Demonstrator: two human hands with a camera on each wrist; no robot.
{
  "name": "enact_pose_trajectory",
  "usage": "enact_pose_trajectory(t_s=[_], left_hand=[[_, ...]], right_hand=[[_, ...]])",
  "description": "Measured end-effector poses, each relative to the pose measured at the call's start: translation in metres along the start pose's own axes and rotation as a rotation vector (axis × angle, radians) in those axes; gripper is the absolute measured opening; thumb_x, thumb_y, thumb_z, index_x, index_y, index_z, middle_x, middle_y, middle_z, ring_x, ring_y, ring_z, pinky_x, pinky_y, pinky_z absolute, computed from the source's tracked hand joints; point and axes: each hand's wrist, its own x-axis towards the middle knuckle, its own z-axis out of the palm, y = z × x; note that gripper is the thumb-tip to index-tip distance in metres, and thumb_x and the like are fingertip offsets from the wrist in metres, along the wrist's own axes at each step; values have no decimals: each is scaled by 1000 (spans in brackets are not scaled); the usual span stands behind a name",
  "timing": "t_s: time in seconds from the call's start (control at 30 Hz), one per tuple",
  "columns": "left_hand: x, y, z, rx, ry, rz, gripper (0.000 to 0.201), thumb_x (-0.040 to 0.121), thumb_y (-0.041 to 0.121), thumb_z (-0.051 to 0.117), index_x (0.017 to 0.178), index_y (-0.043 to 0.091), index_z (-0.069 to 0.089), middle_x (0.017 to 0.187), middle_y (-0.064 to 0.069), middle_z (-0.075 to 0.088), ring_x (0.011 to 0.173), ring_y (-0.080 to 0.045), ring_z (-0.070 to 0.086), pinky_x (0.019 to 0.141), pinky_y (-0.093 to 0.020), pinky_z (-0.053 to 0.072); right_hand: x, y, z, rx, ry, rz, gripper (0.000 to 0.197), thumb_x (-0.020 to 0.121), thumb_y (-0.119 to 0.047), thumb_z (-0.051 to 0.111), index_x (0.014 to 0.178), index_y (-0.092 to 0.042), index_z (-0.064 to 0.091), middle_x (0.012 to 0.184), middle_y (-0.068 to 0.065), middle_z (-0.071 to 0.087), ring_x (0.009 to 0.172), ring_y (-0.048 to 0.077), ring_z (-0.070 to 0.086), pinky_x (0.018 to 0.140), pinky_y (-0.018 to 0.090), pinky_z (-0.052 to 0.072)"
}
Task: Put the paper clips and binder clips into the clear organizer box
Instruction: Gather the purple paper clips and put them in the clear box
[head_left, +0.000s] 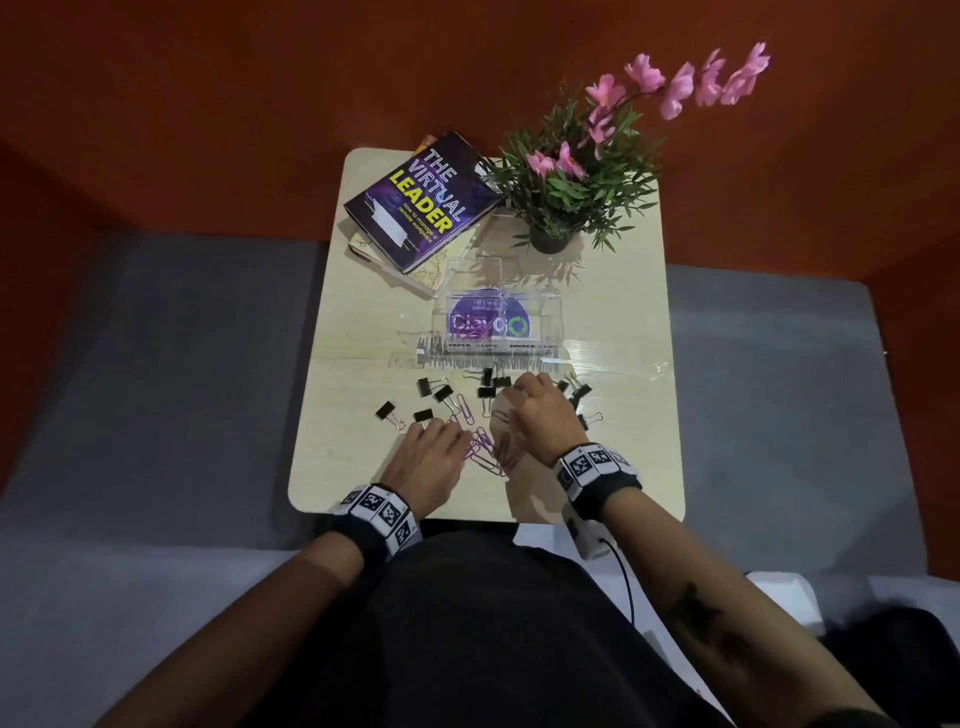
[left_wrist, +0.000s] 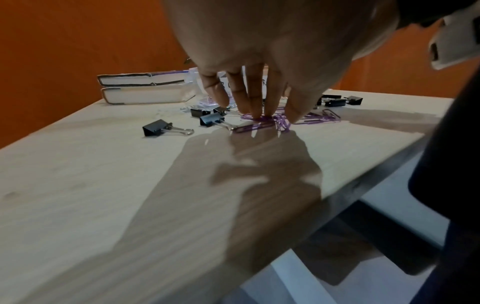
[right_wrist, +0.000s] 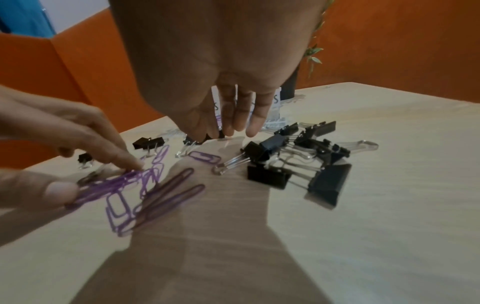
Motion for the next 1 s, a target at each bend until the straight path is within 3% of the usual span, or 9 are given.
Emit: enact_pose_trajectory(t_s=[0.13,0.27,0.4,0.53,0.67,0.73,0.93,1.0], left_hand=[[13,-1,-6,-26,19,-57,48,81,17,62,126,7,47,112,-10,59,96,-30,51,77,-42,44],[23,1,-7,11,-44,-30,47,79,14,62,123,4,48,111,-11,57,95,-30,50,76,-42,45],[17,1,-3,-14,-39,47,40,81,15,61,120,6,53,110,-11,58,96,-29,52,76,-41,47],[6,-5,2,-76,-40,1,42,83,24,62,120,9,53,115,-10,57,97,-31,52,75,-43,47],[11,-8,-6,-147,9,-106,51,76,6,62,125,9,50,112,-12,56,95,-32,52,72,-42,49],[20,-14,-13,-84,11,-161,52,76,5,63,126,11,51,113,-12,58,96,-32,51,73,-44,47],[28,-35,-22,-19,24,-195,43,80,10,60,122,12,51,115,-9,58,99,-30,49,77,-44,43],[25,-34,-20,-52,28,-119,45,83,16,61,125,11,48,116,-9,56,99,-29,49,79,-42,44]], right_hand=[[-13,-6,-1,78,29,50,29,77,-9,66,105,-4,61,104,15,57,95,33,53,62,39,51],[-27,-14,6,121,-57,31,38,74,-18,72,109,-6,61,105,14,55,97,31,50,68,38,49],[-32,-14,11,150,-60,-11,40,77,-26,71,113,-12,61,109,12,54,99,30,50,63,30,41],[-39,-9,19,131,-112,-32,51,73,-28,77,118,-16,55,115,13,49,102,31,50,58,34,51],[-36,-13,21,157,-117,-34,50,74,-24,76,118,-18,52,115,12,46,102,30,50,59,40,55],[-34,-16,20,156,-103,-43,52,74,-25,75,120,-18,51,114,12,47,101,30,50,58,39,54],[-32,-18,21,62,-114,-95,58,72,-28,75,124,-22,49,113,11,49,97,30,51,56,36,51],[-34,-16,19,101,-83,-76,55,75,-30,72,124,-21,49,112,10,49,96,29,52,56,35,50]])
